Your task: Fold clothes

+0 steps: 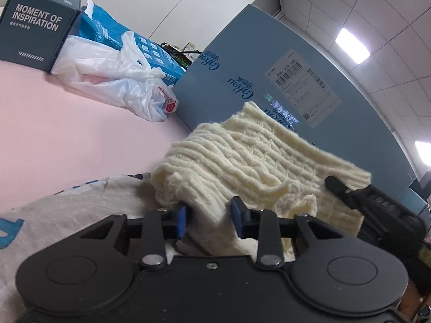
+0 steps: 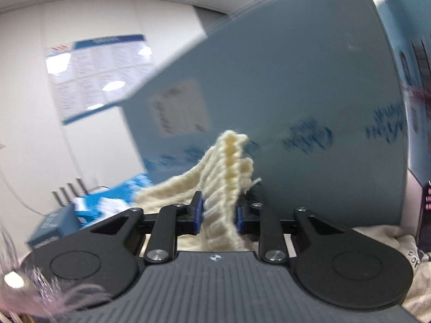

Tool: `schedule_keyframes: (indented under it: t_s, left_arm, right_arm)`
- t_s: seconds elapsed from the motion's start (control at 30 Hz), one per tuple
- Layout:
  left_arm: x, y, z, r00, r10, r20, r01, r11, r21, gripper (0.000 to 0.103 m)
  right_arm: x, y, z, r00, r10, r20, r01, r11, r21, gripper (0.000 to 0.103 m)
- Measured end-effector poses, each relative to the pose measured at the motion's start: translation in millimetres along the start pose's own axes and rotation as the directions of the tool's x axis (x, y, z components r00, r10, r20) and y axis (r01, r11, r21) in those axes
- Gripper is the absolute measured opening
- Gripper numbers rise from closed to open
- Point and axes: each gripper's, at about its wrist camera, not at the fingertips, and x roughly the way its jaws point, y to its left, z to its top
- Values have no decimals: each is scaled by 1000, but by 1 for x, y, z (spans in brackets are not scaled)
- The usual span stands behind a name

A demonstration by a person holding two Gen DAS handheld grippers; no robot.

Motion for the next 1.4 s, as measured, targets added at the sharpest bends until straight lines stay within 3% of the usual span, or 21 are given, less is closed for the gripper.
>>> schedule_keyframes:
  t_s: [0.23,0.4,0.5,0.7,0.87,1.0,1.1,1.13,1.27,1.33,1.4]
  left_arm:
    - [-25,-5,-1,990,-96,102,94,995,24,26]
    - [-63,-26,-10,963,-188,196,168,979,113,25]
    - [-89,-41,-23,947,-254,198,232,964,130,25]
    - [-119,-85,-67,919,-387,74,370,913,173,25]
    - [-132,-130,-118,893,-443,-84,450,861,239,25]
    - [-126,-152,-167,885,-395,-245,459,828,321,25]
    - [-119,-164,-197,872,-331,-361,463,797,387,25]
    - [-121,-167,-203,873,-318,-370,460,789,407,25]
    - [-123,-173,-204,904,-245,-351,401,772,493,32]
    - [-121,-173,-203,920,-189,-344,360,756,547,47]
    - [-125,-171,-198,946,-158,-282,301,748,591,63]
  right_arm:
    - [-56,36,12,982,163,92,-159,986,-45,17]
    - [-109,41,24,962,218,166,-213,976,-49,17]
    - [-149,32,30,952,222,212,-216,975,-50,17]
    - [-246,-6,30,955,108,275,-100,994,-42,16]
    - [-310,-60,19,964,-61,259,51,998,43,16]
    - [-332,-118,-8,965,-220,139,194,964,184,16]
    - [-334,-158,-34,946,-322,38,304,921,245,16]
    - [-334,-171,-43,936,-353,7,339,905,255,16]
    - [-338,-206,-60,908,-405,-105,415,840,351,18]
    - [-336,-213,-58,898,-413,-151,439,822,362,26]
    - [-333,-215,-56,895,-410,-175,446,822,355,37]
